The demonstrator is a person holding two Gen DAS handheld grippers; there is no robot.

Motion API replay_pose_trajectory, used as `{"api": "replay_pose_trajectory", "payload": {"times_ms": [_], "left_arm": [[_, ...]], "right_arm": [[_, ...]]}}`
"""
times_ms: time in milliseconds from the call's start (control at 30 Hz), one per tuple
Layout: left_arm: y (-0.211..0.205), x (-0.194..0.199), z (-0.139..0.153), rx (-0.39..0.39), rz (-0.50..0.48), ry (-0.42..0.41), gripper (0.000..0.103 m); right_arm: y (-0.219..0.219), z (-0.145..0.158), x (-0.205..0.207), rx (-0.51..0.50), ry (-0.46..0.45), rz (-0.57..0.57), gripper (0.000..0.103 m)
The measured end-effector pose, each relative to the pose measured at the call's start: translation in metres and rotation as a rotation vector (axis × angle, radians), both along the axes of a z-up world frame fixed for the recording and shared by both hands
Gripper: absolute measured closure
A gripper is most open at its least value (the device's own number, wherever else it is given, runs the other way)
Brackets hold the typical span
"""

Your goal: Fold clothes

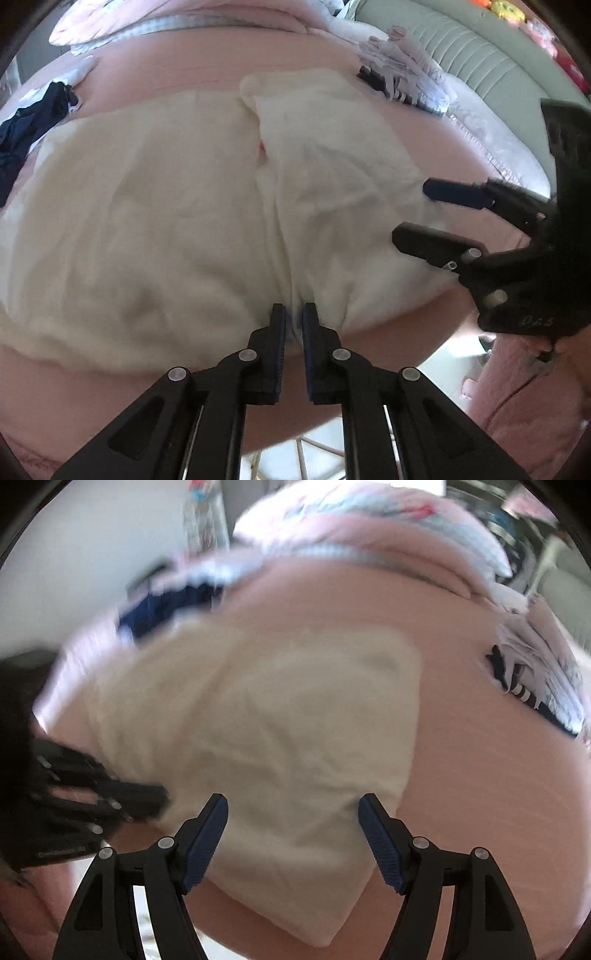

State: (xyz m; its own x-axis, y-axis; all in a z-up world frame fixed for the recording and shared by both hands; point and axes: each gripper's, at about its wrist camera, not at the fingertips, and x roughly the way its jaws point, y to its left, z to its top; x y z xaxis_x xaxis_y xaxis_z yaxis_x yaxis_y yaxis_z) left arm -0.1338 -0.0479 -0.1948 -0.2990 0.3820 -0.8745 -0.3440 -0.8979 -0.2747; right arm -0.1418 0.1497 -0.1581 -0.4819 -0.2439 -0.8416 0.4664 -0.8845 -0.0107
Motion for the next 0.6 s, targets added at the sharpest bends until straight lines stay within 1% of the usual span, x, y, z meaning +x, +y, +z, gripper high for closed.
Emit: {"api": "replay_pose_trajectory", "payload": {"times_ms": [33, 67, 133, 167, 333, 367, 433, 500, 567, 600], "left_arm": [[-0.008, 0.002, 0.0, 0.012, 0.018, -0.036, 0.095], [-0.016, 0.005, -0.002, 0.004, 0.034, -0.052, 0.095], [-0.031, 0.011, -0.008, -0.021, 0.067, -0.058, 0.095], [-0.032, 0.012, -0.005, -0.016, 0.073, -0.035, 0.095], [-0.028, 0.008, 0.016, 0.044, 0.08, 0.139, 0.095], [-0.028, 0.004, 0.015, 0.032, 0.076, 0.13, 0.095], [-0.029, -0.007, 0.007, -0.014, 0.062, 0.074, 0.095], [-0.041, -0.01, 0.004, -0.061, 0.058, 0.039, 0.095], [-0.066, -0.012, 0.009, -0.192, 0.144, 0.037, 0.095], [-0.08, -0.013, 0.013, -0.186, 0.172, 0.035, 0.095]], "right_arm": [[-0.006, -0.007, 0.009, 0.071, 0.011, 0.028, 0.029], [-0.012, -0.014, 0.019, 0.142, 0.021, 0.055, 0.029], [-0.01, -0.007, 0.03, 0.098, -0.002, 0.099, 0.029], [-0.009, -0.004, 0.035, 0.073, -0.015, 0.12, 0.029], [-0.034, -0.011, 0.023, 0.047, -0.003, 0.112, 0.029], [-0.04, -0.012, 0.021, 0.042, 0.0, 0.111, 0.029], [-0.05, -0.015, 0.016, 0.031, 0.004, 0.107, 0.029], [-0.06, -0.018, 0.011, 0.021, 0.009, 0.104, 0.029], [-0.061, -0.014, 0.024, -0.02, -0.05, 0.178, 0.029], [-0.061, -0.013, 0.031, -0.041, -0.08, 0.216, 0.029]]}}
